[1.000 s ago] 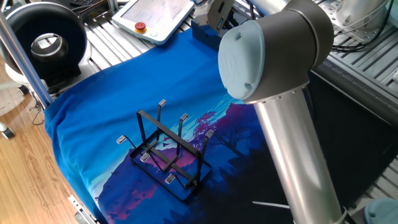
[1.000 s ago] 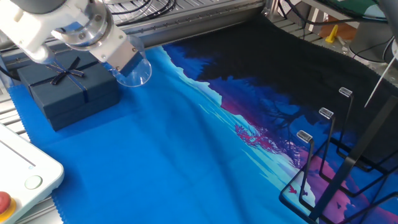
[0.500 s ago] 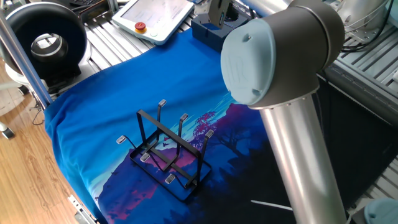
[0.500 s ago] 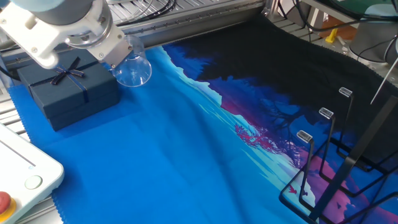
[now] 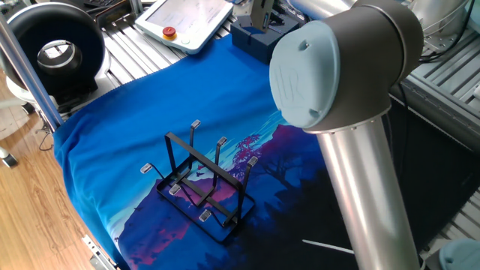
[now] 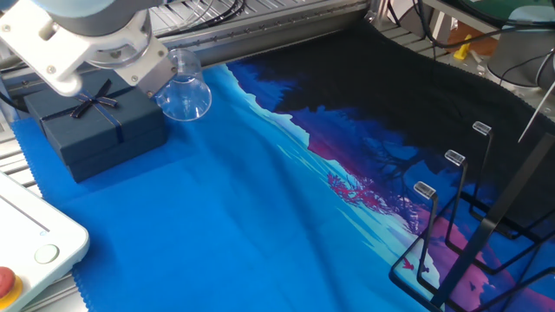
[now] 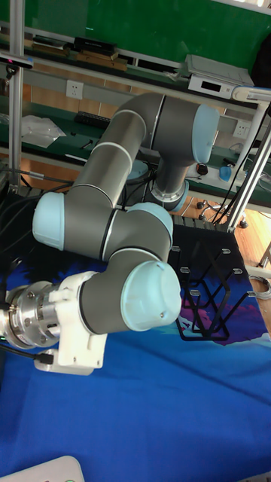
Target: Take the cup off the cup rack
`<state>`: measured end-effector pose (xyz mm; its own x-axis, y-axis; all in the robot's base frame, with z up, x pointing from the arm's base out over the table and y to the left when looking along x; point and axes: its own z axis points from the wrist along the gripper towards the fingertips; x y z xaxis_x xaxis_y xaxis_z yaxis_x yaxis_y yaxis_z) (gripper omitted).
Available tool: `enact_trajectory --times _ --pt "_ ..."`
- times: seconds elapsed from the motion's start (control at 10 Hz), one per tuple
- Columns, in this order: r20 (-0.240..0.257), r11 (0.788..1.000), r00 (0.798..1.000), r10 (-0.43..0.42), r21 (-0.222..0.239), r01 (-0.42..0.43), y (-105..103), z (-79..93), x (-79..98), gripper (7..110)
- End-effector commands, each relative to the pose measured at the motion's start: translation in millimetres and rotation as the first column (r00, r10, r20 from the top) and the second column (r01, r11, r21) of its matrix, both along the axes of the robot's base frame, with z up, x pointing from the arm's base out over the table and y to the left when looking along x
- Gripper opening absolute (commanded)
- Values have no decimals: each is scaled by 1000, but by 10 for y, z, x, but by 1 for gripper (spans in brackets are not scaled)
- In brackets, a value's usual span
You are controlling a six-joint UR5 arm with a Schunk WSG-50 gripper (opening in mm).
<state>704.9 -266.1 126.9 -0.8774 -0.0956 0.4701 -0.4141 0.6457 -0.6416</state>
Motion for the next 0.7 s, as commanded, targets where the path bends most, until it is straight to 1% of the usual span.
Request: enact_trajectory --times 0.0,0.1,0.3,0.5,0.6 --pt "-6 999 1000 -30 -14 30 -11 35 -75 7" --pt "1 1000 1000 -7 -8 7 -18 20 -19 7" --pt "37 998 998 56 1 -56 -37 -18 157 7" --pt "43 995 994 102 8 -103 -42 -36 255 7" --pt "41 993 992 116 23 -117 -25 -62 277 7"
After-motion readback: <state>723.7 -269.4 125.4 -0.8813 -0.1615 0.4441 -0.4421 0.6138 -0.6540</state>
